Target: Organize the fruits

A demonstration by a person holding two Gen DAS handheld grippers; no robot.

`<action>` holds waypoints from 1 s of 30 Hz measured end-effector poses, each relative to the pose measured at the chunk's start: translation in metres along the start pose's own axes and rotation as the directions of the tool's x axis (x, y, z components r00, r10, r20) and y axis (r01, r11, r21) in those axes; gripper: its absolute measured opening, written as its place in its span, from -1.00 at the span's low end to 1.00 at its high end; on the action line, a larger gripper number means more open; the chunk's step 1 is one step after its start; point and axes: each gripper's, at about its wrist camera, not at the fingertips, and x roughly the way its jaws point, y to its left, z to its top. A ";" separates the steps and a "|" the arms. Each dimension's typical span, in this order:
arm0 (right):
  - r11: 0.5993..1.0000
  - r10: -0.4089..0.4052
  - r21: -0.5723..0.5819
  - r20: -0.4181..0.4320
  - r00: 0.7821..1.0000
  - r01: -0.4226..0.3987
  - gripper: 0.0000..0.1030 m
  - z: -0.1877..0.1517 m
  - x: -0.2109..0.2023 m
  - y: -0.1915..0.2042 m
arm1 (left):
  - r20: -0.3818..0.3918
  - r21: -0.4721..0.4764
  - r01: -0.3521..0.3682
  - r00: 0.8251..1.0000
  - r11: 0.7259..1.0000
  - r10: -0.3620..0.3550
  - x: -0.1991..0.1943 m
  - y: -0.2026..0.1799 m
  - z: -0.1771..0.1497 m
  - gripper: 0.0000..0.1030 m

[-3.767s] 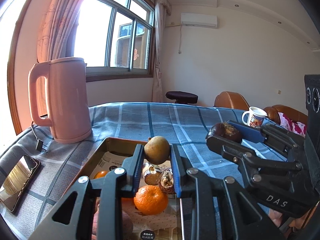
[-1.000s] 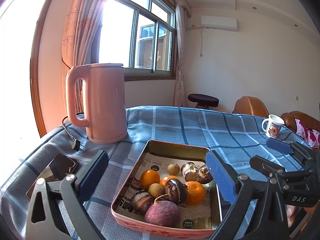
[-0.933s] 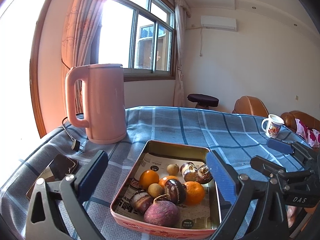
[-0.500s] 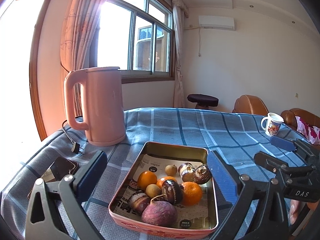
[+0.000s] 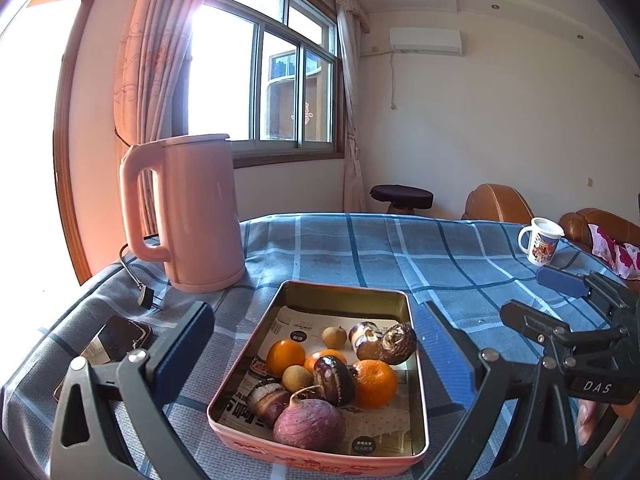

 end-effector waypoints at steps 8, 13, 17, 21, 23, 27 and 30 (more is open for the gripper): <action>1.000 -0.026 -0.014 0.009 1.000 0.026 0.59 -0.001 -0.003 -0.003 | 0.008 0.012 -0.005 1.000 1.000 0.005 -0.003 -0.005 0.002 1.00; 0.999 -0.041 -0.013 0.019 0.999 0.041 0.59 0.000 -0.007 -0.007 | 0.033 0.022 -0.012 0.999 1.000 0.011 -0.009 -0.010 0.004 1.00; 0.998 -0.052 -0.016 0.028 0.998 0.053 0.59 0.000 -0.011 -0.008 | 0.041 0.028 -0.014 0.999 1.000 0.013 -0.011 -0.012 0.006 1.00; 0.998 -0.055 -0.016 0.028 0.998 0.055 0.59 0.000 -0.011 -0.009 | 0.041 0.037 -0.014 0.999 0.999 0.012 -0.010 -0.014 0.007 1.00; 0.998 -0.057 -0.017 0.026 0.998 0.058 0.59 -0.001 -0.011 -0.009 | 0.044 0.040 -0.008 0.999 0.999 0.006 -0.010 -0.015 0.006 1.00; 0.998 -0.059 -0.015 0.021 0.998 0.060 0.59 -0.003 -0.009 -0.011 | 0.042 0.040 -0.014 0.999 0.999 0.013 -0.009 -0.015 0.005 1.00; 0.998 -0.060 -0.013 0.019 0.998 0.060 0.59 -0.004 -0.009 -0.011 | 0.043 0.040 -0.019 0.999 0.999 0.018 -0.008 -0.015 0.004 1.00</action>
